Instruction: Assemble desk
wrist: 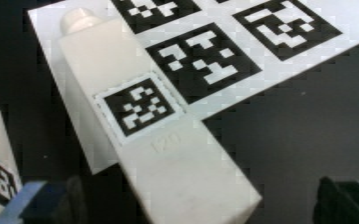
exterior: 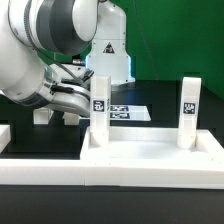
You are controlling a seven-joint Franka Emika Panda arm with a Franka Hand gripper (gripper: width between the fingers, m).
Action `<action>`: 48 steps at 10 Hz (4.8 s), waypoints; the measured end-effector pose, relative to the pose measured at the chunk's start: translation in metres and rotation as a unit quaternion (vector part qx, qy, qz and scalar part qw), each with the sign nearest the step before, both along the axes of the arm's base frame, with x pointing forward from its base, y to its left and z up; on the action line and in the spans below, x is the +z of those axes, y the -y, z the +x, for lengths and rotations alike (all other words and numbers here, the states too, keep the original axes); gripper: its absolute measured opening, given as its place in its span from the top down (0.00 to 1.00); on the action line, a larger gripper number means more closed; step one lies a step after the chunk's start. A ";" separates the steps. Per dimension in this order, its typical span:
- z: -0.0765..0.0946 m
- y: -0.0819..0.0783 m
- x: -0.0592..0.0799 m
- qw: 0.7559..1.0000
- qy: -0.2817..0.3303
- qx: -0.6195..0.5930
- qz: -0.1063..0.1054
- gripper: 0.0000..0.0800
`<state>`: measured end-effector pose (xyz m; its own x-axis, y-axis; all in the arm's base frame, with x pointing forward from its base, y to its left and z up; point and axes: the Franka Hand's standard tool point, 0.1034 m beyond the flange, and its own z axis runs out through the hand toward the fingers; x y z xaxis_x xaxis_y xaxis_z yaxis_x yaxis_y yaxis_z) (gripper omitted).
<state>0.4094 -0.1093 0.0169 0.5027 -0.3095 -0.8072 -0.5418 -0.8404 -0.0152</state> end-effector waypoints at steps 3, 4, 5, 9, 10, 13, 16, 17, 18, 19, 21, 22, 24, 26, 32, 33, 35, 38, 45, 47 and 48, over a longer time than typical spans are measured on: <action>-0.005 -0.001 -0.005 1.000 -0.008 0.000 0.002 0.19; -0.006 -0.001 -0.006 1.000 -0.009 -0.001 0.002 0.19; -0.007 -0.001 -0.007 1.000 -0.010 -0.001 0.002 0.19; -0.007 -0.001 -0.007 1.000 -0.010 -0.001 0.002 0.49; -0.007 -0.001 -0.007 1.000 -0.010 -0.001 0.002 0.63; -0.007 -0.001 -0.007 1.000 -0.010 -0.002 0.002 0.63; -0.007 0.000 -0.007 1.000 -0.010 -0.002 0.002 0.63; -0.007 0.000 -0.007 1.000 -0.010 -0.002 0.002 0.63; -0.006 0.002 -0.006 1.000 -0.009 -0.003 0.001 0.63; -0.004 0.007 0.007 1.000 -0.010 -0.006 0.007 0.63; 0.008 0.023 0.054 1.000 0.002 -0.014 0.017 0.63; 0.014 0.024 0.077 0.999 0.023 -0.015 0.017 0.63; 0.019 0.020 0.117 0.999 0.029 -0.007 0.017 0.63; 0.031 0.023 0.111 0.995 0.094 -0.008 -0.019 0.63; 0.084 -0.078 0.201 0.959 0.252 -0.041 -0.125 0.63; 0.091 -0.087 0.207 0.955 0.262 -0.040 -0.130 0.63; 0.099 -0.081 0.203 0.933 0.319 -0.048 -0.162 0.63; 0.145 -0.099 0.198 0.878 0.414 -0.016 -0.239 0.63; 0.188 -0.126 0.210 0.797 0.538 -0.041 -0.271 0.63; 0.195 -0.144 0.199 0.790 0.550 0.007 -0.272 0.63; 0.209 -0.161 0.201 0.790 0.548 0.034 -0.275 0.63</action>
Offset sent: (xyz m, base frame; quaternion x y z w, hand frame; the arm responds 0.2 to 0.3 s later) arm -0.0084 0.0047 -0.0027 0.0063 -0.0253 0.0063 0.9996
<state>0.6184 0.0512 0.2183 0.8367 -0.4038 0.3699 -0.4096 -0.9098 -0.0665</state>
